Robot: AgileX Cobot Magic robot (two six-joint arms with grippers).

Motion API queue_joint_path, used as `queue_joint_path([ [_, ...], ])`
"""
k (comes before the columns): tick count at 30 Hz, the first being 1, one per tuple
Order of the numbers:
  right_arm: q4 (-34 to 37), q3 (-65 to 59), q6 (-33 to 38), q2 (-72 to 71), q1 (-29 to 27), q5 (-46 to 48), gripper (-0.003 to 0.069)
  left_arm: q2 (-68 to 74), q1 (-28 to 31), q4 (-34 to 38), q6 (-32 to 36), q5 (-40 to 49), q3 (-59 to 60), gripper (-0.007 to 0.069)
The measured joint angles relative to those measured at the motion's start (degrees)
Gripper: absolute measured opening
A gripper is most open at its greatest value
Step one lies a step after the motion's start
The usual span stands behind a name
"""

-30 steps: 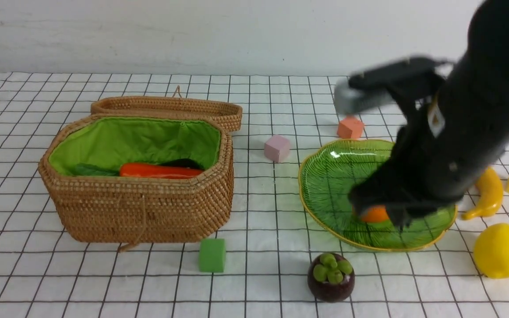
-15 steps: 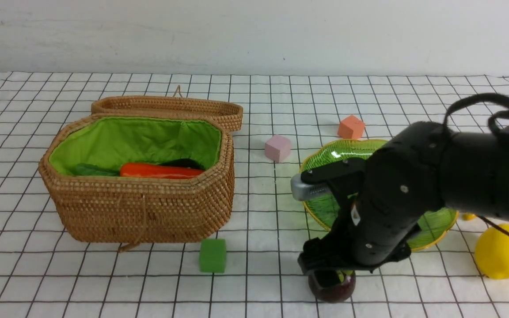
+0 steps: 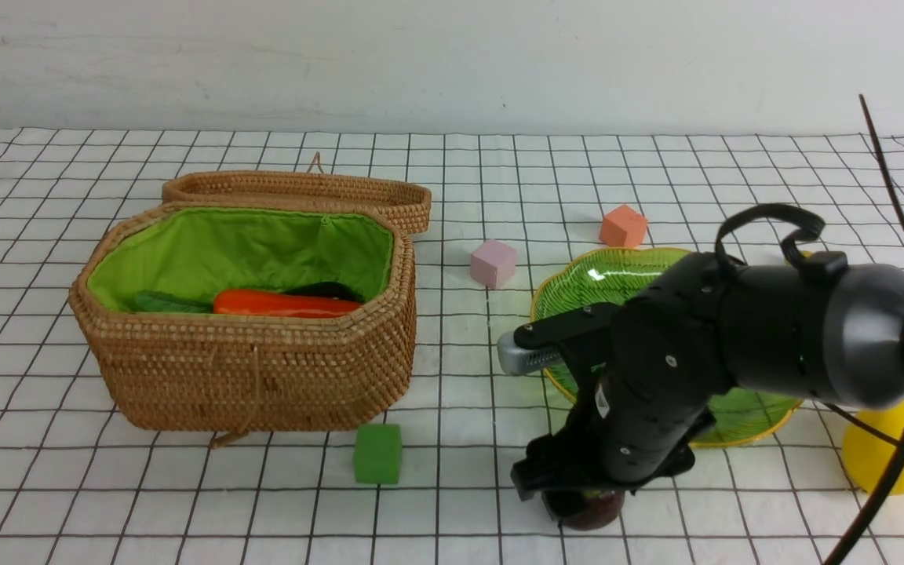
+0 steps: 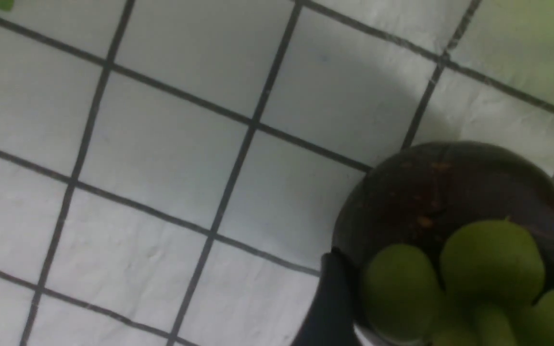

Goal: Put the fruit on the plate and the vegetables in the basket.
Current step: Use the right arm to grab a mangosteen and put it into the right plate

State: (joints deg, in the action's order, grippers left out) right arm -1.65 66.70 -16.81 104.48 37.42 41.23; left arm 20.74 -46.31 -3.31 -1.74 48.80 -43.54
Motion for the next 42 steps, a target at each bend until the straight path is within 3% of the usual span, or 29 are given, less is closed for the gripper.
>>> queue_joint_path([
  [10,0.74,-0.03,0.93,-1.15,0.00,1.15,0.0562,0.00,0.00,0.00,0.00,0.00,0.00,0.0013],
  [18,-0.67,2.09,-0.24,-10.60,-0.57,2.82,0.0562,0.00,0.00,0.00,0.00,-0.37,0.00,0.0018],
  [23,-8.19,4.54,-2.99,-10.67,-6.59,-5.53,0.0562,0.00,0.00,0.00,0.00,-2.37,0.00,0.0022],
  [28,-10.34,4.54,-3.85,-5.23,-12.87,-15.70,0.0562,0.00,0.00,0.37,0.00,-8.07,0.00,0.0029],
  [33,-10.69,4.54,-4.02,-2.40,-13.84,-21.08,0.0563,0.00,0.00,1.40,0.00,-11.78,0.00,0.0050],
  [35,-11.91,4.54,-4.06,-1.80,-13.84,-22.48,0.0616,0.00,0.00,1.96,0.00,-12.45,0.00,0.0073],
  [38,-13.32,4.54,-4.06,-1.80,-13.84,-22.49,0.0671,0.00,0.00,2.16,0.00,-12.52,0.00,0.0104],
  [42,-13.80,4.54,-4.12,-2.15,-13.84,-19.63,0.0666,0.00,0.00,2.41,0.00,-12.68,0.00,0.0148],
])
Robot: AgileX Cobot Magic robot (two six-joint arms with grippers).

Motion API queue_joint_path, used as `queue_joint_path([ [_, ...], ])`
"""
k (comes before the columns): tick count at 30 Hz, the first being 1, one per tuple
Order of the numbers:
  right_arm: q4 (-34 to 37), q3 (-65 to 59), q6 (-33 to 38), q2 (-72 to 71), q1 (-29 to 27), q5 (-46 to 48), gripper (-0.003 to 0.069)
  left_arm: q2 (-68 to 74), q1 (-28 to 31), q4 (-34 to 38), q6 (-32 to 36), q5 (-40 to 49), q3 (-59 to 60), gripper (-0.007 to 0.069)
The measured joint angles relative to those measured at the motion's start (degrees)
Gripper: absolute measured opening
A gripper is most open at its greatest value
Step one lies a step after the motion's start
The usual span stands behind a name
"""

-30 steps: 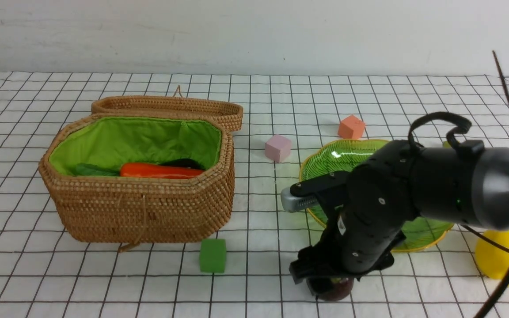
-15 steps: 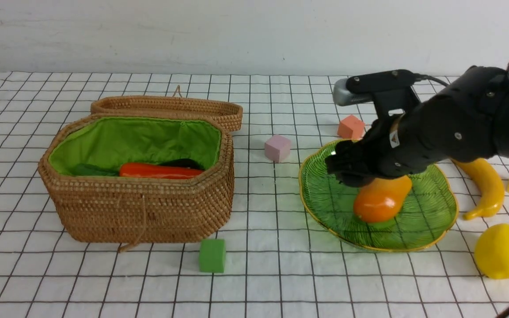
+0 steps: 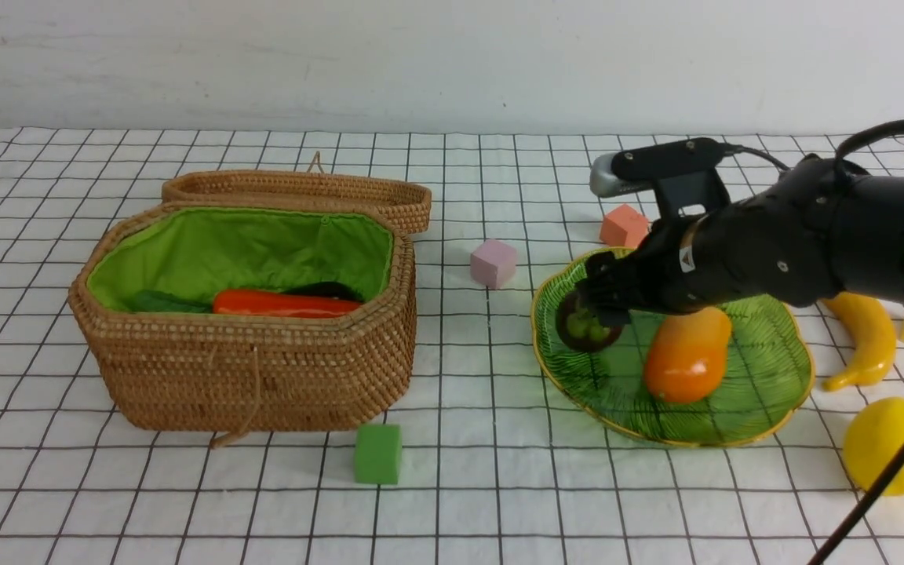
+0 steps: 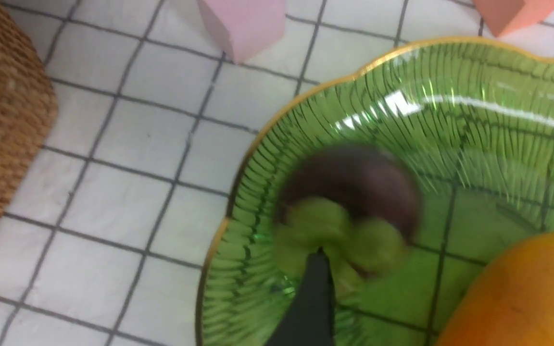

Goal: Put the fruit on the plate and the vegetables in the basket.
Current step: Use the right arm to grab a mangosteen and put it into the right plate, then use the right arm to grab a lemon and put it into the right plate

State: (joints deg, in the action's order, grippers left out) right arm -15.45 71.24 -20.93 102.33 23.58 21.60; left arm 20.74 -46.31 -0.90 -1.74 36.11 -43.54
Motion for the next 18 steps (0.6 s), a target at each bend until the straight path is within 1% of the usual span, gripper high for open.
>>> queue_joint_path([
  [3,0.00,0.00,-0.19,-1.26,0.00,3.22,0.0638,0.00,0.00,0.05,0.00,0.01,0.00,0.0159],
  [4,0.00,0.22,-0.45,-3.52,0.05,7.69,0.0593,0.00,0.00,0.17,0.00,0.01,0.00,0.0165],
  [5,0.00,0.28,-0.44,-3.83,0.05,8.31,0.0587,0.00,0.00,0.17,0.00,0.01,0.00,0.0165],
  [7,-1.42,0.95,-0.48,-8.73,-0.14,17.14,0.0489,0.00,0.00,0.17,0.00,0.01,0.00,0.0162],
  [9,-3.22,0.96,-0.51,-12.73,-1.50,24.33,0.0409,0.00,0.00,0.17,0.00,0.01,0.00,0.0153],
  [10,-3.50,0.96,-0.66,-13.77,-2.31,26.49,0.0382,0.00,0.00,0.17,0.00,0.01,0.00,0.0145],
  [11,-3.71,0.88,-0.81,-14.42,-2.95,27.83,0.0376,0.00,0.00,0.17,0.00,0.01,0.00,0.0141],
  [12,-3.49,-0.05,-2.03,-16.52,-6.17,32.37,0.0337,0.00,0.00,0.17,0.00,0.01,0.00,0.0119],
  [13,-3.19,-0.42,-2.43,-16.94,-7.12,33.23,0.0334,0.00,0.00,0.17,0.00,0.01,0.00,0.0117],
  [15,1.44,-4.01,-4.07,-18.34,-13.11,35.70,0.0330,0.00,0.00,0.17,0.00,-0.06,0.00,0.0088],
  [17,6.67,-7.78,-4.27,-18.32,-17.09,34.28,0.0365,0.00,0.00,0.17,0.00,-0.06,0.00,0.0073],
  [18,10.12,-10.84,-4.40,-17.90,-19.65,31.37,0.0402,0.00,0.00,0.17,0.00,0.00,0.00,0.0067],
])
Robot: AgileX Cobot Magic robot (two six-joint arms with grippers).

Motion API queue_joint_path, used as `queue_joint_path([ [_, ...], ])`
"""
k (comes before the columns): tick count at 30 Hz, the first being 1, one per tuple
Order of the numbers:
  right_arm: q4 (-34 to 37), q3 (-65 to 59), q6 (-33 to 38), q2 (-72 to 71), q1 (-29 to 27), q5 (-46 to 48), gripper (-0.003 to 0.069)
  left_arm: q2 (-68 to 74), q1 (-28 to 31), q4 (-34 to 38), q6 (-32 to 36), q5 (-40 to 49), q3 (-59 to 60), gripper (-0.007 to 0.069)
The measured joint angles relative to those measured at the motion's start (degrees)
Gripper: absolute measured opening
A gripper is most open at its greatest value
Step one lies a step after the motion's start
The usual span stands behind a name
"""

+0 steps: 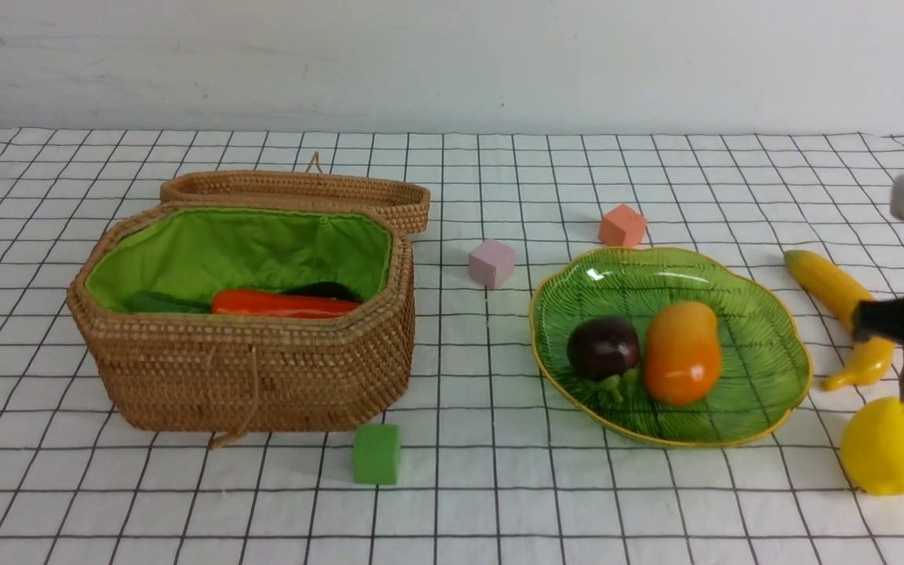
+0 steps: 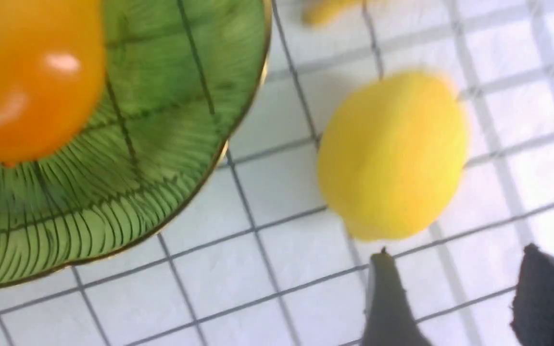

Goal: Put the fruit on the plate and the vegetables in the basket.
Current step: Use the right arm to grab a lemon and put it into the right plate

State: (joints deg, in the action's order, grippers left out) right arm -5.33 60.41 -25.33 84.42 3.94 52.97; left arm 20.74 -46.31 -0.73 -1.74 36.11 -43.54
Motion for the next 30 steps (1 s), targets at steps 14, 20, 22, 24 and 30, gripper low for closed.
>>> queue_joint_path([
  [14,4.96,-5.69,-0.47,15.43,-8.13,-21.82,0.0650,0.00,0.00,0.04,0.00,0.28,0.00,0.0057],
  [20,4.03,-5.51,0.81,16.82,-8.13,-22.68,0.0587,0.00,0.00,0.04,0.00,0.28,0.00,0.0057],
  [22,4.03,-5.57,2.63,16.02,-8.13,-21.56,0.0587,0.00,0.00,0.06,0.00,0.28,0.00,0.0057],
  [24,4.06,-5.78,3.28,14.11,-8.13,-18.31,0.0587,0.00,0.00,0.11,0.00,0.28,0.00,0.0057],
  [30,6.95,-5.66,5.17,2.46,-4.18,-18.16,0.0587,0.82,0.00,0.73,0.00,-0.62,0.00,0.0059],
])
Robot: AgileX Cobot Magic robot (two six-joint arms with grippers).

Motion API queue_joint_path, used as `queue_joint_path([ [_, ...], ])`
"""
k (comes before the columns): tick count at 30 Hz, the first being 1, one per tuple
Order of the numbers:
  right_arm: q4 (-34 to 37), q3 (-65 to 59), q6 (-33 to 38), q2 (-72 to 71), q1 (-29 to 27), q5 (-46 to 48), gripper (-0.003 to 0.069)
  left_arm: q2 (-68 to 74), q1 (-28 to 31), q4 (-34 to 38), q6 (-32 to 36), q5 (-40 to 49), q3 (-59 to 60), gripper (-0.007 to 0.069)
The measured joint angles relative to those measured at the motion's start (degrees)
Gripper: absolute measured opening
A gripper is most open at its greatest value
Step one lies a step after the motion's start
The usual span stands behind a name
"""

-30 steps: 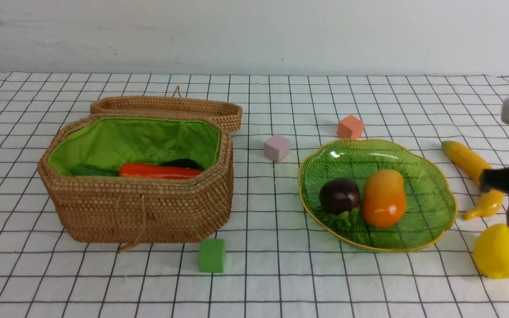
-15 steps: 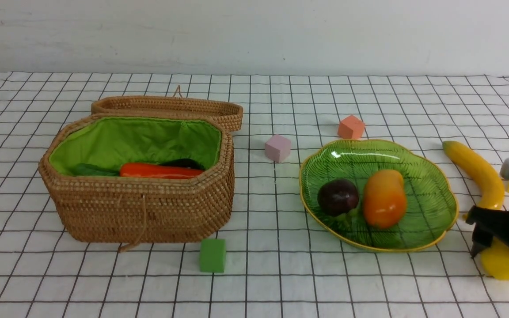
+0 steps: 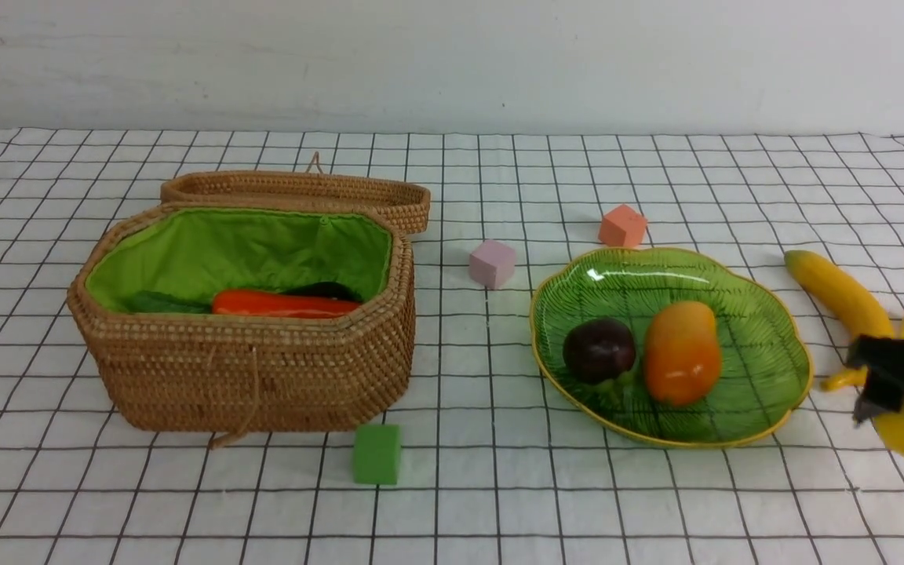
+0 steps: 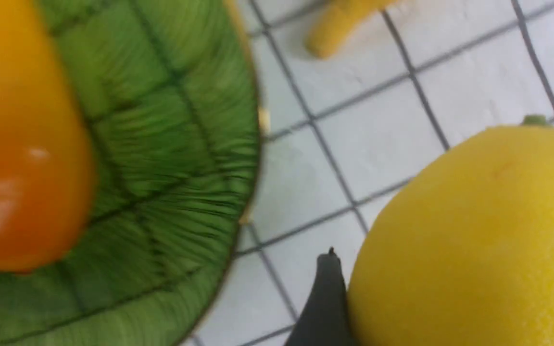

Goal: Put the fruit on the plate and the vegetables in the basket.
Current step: Use the right arm to grab a lemon and put it into the right plate

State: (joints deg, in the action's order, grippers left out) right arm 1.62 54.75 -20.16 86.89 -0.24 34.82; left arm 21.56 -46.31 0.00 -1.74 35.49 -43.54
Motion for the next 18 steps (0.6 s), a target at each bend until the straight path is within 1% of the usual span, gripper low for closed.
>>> queue_joint_path([
  [2,1.01,0.87,1.83,-0.86,2.53,-4.08,0.0587,1.19,0.00,0.00,-0.04,-1.59,0.00,0.0059],
  [5,1.80,2.69,3.28,1.51,4.99,-8.50,0.0587,2.93,0.00,0.00,-0.04,-3.52,0.00,0.0060],
  [11,1.67,6.29,4.50,9.83,5.54,-10.45,0.0590,5.32,0.00,1.55,-0.04,-3.20,0.00,0.0060],
  [14,1.67,7.16,4.60,11.64,5.54,-10.50,0.0639,5.49,0.00,1.87,-0.04,-3.18,0.00,0.0060],
  [15,1.67,7.48,4.84,11.75,5.56,-10.17,0.0669,5.49,0.00,1.87,-0.04,-3.18,0.00,0.0060],
  [18,1.85,8.87,5.48,11.30,5.61,-8.17,0.0680,5.49,0.00,2.36,-0.04,-3.18,0.00,0.0061],
])
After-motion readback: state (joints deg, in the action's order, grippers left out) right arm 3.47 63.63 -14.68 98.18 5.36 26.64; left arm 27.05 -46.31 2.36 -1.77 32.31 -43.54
